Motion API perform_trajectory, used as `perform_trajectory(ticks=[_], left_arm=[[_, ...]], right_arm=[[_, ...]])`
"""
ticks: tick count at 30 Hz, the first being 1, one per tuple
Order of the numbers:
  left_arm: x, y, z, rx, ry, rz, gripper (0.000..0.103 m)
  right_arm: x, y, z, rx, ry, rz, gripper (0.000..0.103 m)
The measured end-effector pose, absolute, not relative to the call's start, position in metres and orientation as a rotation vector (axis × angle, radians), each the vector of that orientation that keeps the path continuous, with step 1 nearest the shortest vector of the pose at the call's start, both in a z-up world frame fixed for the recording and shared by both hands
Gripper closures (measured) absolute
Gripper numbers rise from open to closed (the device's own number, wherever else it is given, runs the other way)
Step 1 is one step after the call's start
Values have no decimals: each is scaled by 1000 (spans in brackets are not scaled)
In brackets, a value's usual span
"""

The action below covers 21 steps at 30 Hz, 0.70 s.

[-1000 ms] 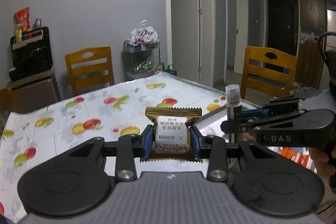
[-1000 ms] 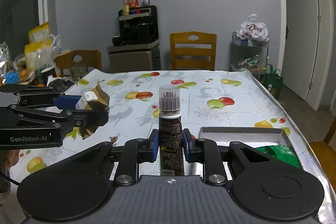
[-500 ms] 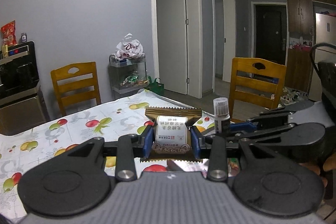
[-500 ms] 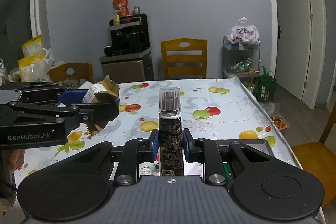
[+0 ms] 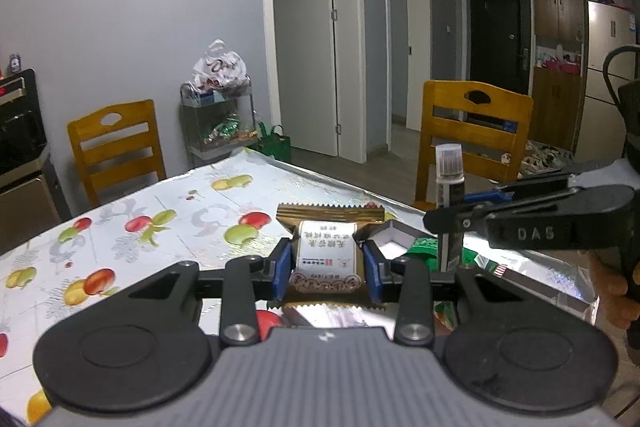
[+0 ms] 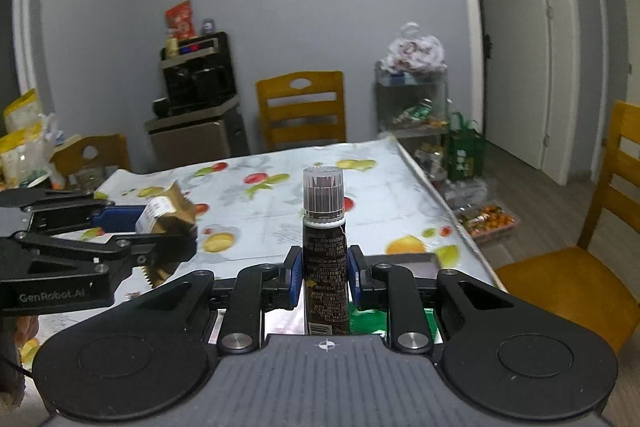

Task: Organize snacks
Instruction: 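Carry the cookie with the left gripper while the right carries the brown tube over the box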

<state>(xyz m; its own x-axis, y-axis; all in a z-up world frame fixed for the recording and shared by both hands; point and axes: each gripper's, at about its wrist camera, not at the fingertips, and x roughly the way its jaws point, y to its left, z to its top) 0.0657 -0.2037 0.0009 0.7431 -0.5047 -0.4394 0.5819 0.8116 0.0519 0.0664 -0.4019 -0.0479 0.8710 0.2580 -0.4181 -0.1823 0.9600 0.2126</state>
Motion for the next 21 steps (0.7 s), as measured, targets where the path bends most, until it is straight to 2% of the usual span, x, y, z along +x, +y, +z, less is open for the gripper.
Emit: perform_trajectory(ticks=[12, 21], left_arm=[[74, -242, -30, 210, 484, -680, 68], [69, -254, -48, 236, 520, -715, 68]], right_arm=[[50, -434, -57, 209, 463, 188, 78], [35, -444, -75, 223, 536, 185, 78]])
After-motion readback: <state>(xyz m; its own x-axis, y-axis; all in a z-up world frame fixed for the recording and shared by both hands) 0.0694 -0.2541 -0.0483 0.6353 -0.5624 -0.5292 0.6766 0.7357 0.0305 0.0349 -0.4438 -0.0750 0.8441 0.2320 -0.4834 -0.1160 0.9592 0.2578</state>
